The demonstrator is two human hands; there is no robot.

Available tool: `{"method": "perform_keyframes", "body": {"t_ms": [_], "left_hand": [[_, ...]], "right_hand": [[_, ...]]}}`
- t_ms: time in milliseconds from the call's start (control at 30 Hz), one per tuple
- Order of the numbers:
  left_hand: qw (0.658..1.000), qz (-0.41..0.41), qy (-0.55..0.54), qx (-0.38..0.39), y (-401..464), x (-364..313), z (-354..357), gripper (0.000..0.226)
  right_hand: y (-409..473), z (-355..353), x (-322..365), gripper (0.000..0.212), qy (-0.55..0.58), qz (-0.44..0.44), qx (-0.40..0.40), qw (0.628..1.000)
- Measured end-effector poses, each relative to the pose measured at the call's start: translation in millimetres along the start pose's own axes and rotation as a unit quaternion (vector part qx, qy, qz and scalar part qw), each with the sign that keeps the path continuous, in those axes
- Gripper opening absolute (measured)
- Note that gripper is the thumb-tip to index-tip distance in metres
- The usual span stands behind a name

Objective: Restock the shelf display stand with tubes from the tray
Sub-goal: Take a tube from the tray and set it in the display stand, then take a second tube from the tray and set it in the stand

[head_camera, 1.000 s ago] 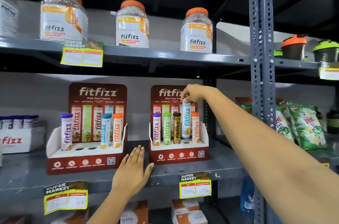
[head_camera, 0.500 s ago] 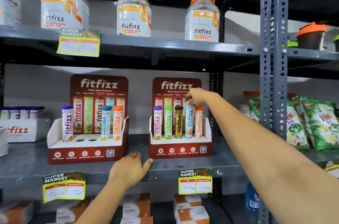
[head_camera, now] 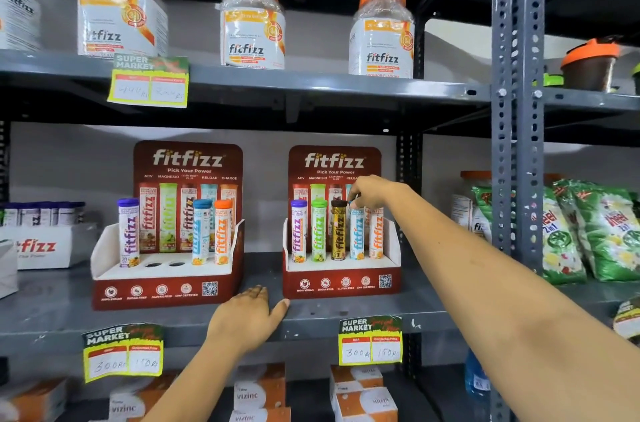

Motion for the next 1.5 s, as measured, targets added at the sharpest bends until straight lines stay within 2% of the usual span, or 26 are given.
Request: {"method": "perform_keyframes", "body": {"t_ms": [267, 300, 367, 467, 533, 600, 767, 867, 967, 1100, 1200, 1300, 1400, 1500], "left_hand": [[1.0, 0.01, -0.005, -0.001, -2.6, -3.9, -5.8, 0.072], [1.0, 0.022, -0.008, -0.012, -5.6, -4.4, -9.0, 0.072], [0.996, 0.066, -0.005, -0.061, -17.1, -4.4, -19.9, 0.071], [0.983, 0.111, 0.006, -0.146, -58.7, 9.2, -47.3, 0.068], [0.975, 0.106, 0.036, -0.19, -105.1, 35.9, -67.0, 0.067], [0.974, 0.073, 0.072, -0.204, -161.9, 71.1, -78.4, 0.068], [0.98, -0.078, 0.108, -0.151, -344.1, 159.4, -57.1, 0.065], [0.969, -0.187, 0.102, -0.126, -467.3, 187.0, -34.3, 0.065], [0.94, -0.307, 0.085, -0.119, -585.9, 187.5, -8.6, 0.065], [0.905, -0.419, 0.045, -0.061, -716.5, 153.2, 35.0, 0.065], [0.879, -0.476, 0.032, -0.015, -780.1, 124.6, 70.2, 0.064], [0.851, -0.525, 0.014, 0.006, -819.7, 110.0, 96.7, 0.066], [0.847, -0.531, -0.009, 0.029, -835.6, 107.4, 116.1, 0.064], [0.851, -0.524, -0.014, 0.031, -840.4, 105.2, 126.1, 0.062]], "right_hand": [[-10.4, -0.7, 0.7, 0.038, -0.038, 0.022, -0.009, 0.999], [-14.7, -5.9, 3.5, 0.04, -0.043, 0.028, -0.025, 0.998], [-28.1, -24.9, 17.1, 0.04, -0.037, 0.028, -0.106, 0.993], [-61.4, -50.1, 67.2, 0.034, 0.072, -0.042, -0.245, 0.966], [-90.9, -48.6, 121.5, 0.032, 0.18, -0.125, -0.275, 0.936], [-124.3, -31.5, 179.9, 0.032, 0.265, -0.202, -0.268, 0.904], [-226.4, 62.9, 334.4, 0.03, 0.41, -0.33, -0.16, 0.835], [-300.8, 137.9, 421.1, 0.026, 0.46, -0.364, -0.04, 0.809], [-379.0, 213.4, 489.6, 0.024, 0.45, -0.395, 0.097, 0.795], [-494.9, 312.0, 548.6, 0.028, 0.357, -0.454, 0.259, 0.775], [-581.8, 380.8, 564.7, 0.034, 0.225, -0.486, 0.38, 0.754], [-650.0, 436.3, 561.6, 0.043, 0.094, -0.522, 0.463, 0.71], [-691.8, 481.2, 559.2, 0.051, -0.026, -0.564, 0.514, 0.646], [-712.9, 508.5, 559.9, 0.051, -0.086, -0.573, 0.514, 0.633]]}}
Point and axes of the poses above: each hand's wrist, its own y-axis towards the middle knuckle, its own z-axis out of the palm, x = y × z, the point moved 3 cm from there along y, towards the middle knuckle, and after that the axes turned 14 degrees about z, right-handed, at the moved point
